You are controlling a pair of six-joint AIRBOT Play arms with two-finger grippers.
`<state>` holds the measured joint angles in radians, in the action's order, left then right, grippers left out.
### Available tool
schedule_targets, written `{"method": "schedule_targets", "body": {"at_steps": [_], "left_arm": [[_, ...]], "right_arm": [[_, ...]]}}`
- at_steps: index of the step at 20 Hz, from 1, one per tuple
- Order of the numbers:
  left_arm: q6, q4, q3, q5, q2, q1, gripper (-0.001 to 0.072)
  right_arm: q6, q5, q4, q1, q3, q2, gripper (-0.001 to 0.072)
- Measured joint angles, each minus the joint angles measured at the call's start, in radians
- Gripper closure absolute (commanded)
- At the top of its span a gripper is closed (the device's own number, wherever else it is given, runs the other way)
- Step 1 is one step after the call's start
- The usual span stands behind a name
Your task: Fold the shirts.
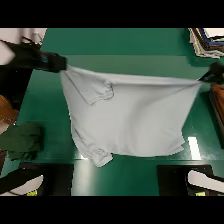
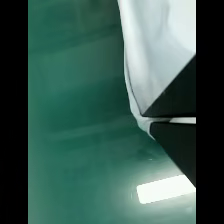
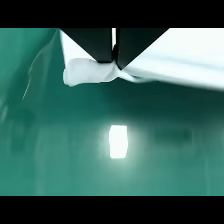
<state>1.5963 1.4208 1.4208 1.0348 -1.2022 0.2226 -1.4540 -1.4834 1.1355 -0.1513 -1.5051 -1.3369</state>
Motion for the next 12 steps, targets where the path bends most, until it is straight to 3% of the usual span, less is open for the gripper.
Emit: {"method": "schedule_targets", "body": {"at_steps": [5,7,10,12], "left_arm": [[0.036,-0.036,-0.050,-0.285,-0.217,-0.069,0.0684],[0.043,-0.080,-0.054,-0.342,-0.257,-0.101,0.0684],[0.007,-0.137,-0.056,-0.369,-0.285,-0.128,0.0684],[-0.027,-0.164,-0.058,-0.313,-0.292,-0.136,0.0684]], "right_arm": [[0.013,0.168,-0.008,0.051,-0.031,-0.243,0.0699],[0.013,0.203,-0.012,0.060,-0.093,-0.311,0.0699],[0.015,0.225,-0.014,0.066,-0.171,-0.361,0.0699],[0.018,0.213,0.001,0.075,-0.196,-0.371,0.0699]]}}
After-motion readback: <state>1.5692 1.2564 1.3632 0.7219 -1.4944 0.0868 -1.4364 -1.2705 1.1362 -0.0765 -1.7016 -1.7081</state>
